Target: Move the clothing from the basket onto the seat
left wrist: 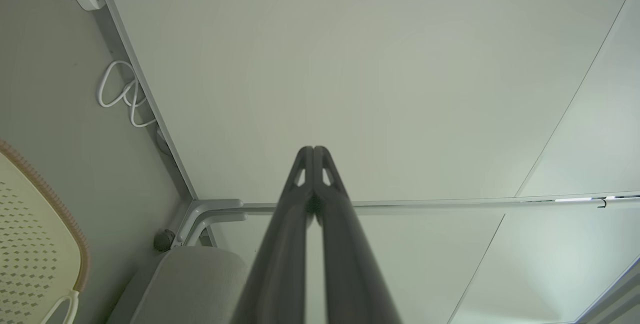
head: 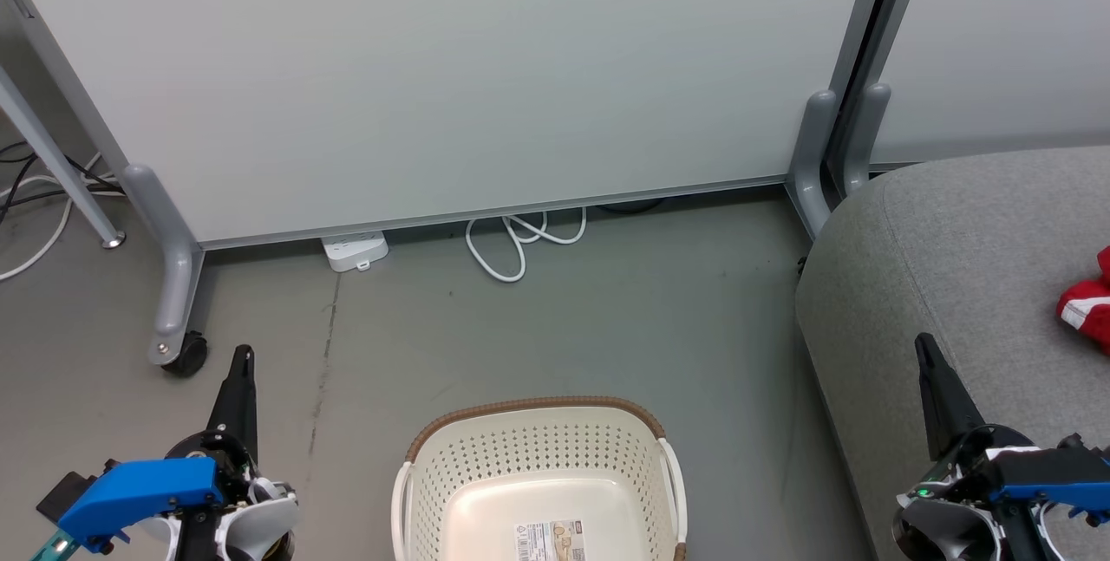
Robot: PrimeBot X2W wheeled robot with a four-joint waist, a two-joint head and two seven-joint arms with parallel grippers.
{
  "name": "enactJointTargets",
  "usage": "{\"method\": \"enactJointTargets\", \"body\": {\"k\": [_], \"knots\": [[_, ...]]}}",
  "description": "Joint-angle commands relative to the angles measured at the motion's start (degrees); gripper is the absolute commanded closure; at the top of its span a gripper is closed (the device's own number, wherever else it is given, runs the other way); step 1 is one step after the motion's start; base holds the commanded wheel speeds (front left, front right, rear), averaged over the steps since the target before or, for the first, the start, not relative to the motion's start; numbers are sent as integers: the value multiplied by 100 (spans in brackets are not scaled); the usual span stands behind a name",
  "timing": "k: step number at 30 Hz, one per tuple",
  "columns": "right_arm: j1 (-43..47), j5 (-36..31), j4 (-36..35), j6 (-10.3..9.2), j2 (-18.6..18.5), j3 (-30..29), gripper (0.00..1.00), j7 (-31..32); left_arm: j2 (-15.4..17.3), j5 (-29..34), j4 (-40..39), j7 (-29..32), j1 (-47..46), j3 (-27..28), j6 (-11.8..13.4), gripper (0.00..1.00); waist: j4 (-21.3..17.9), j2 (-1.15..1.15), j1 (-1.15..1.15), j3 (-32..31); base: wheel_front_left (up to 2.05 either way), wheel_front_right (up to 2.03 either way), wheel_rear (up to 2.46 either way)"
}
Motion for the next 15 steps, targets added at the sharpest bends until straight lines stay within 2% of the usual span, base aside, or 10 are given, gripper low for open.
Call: {"method": "enactJointTargets", "body": {"k": [1, 15], "knots": [[-84, 55, -15, 3, 14, -14, 100, 24, -1, -46, -31, 30, -56, 19, -55, 100, 0, 0, 0, 0, 0, 0, 0], [-83, 46, -15, 3, 13, -11, 100, 23, -1, -44, -29, 28, -55, 17, -42, 100, 0, 0, 0, 0, 0, 0, 0]]}}
